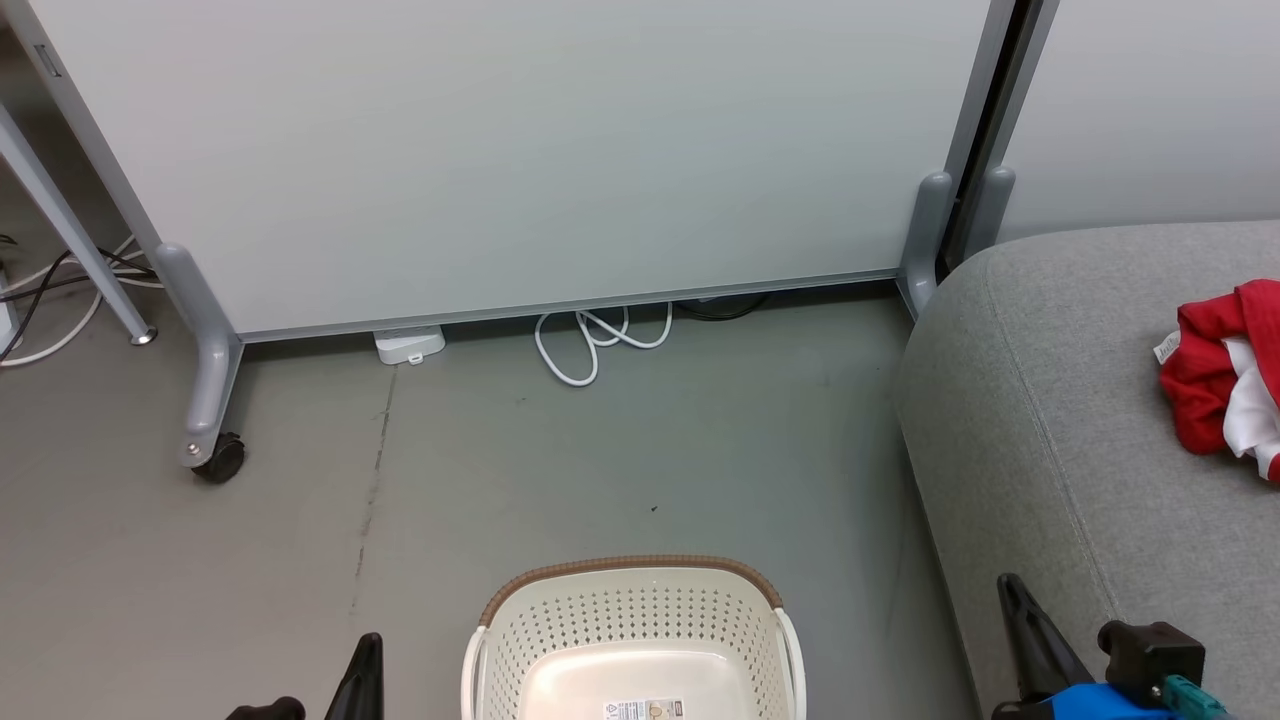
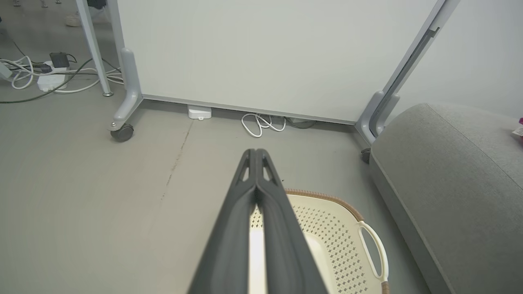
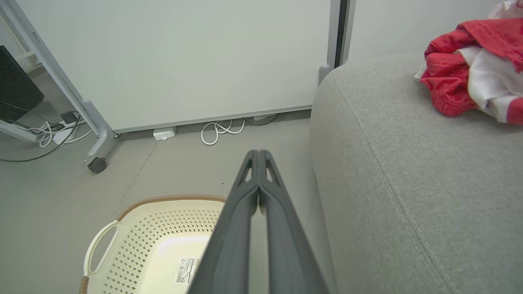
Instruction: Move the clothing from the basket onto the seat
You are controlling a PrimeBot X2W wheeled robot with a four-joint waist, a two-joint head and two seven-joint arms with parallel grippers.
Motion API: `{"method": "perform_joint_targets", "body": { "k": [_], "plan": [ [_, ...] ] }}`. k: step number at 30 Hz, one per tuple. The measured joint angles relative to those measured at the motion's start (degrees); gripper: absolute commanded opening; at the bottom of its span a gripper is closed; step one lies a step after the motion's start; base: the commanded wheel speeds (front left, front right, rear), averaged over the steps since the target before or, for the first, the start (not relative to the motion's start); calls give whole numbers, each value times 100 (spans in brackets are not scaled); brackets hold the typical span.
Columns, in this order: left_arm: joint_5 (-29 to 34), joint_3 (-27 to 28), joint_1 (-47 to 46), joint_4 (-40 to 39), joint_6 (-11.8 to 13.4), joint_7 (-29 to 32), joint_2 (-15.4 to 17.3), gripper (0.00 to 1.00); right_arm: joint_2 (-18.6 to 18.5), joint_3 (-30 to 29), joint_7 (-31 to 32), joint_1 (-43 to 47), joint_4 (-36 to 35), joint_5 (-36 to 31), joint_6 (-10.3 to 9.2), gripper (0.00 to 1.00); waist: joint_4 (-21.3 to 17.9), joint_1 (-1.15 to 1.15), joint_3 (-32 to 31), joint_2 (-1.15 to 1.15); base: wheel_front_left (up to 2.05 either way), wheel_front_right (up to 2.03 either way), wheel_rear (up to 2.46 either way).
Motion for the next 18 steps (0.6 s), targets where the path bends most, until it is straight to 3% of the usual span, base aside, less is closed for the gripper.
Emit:
{"method": "perform_joint_targets", "body": {
  "k": [18],
  "plan": [
    [-1739,237,-153,-238,0,479,-44,0,0,-74,385,-44,-138,1980,0,0,-19,1,12,0,0,0,0]
  ]
}}
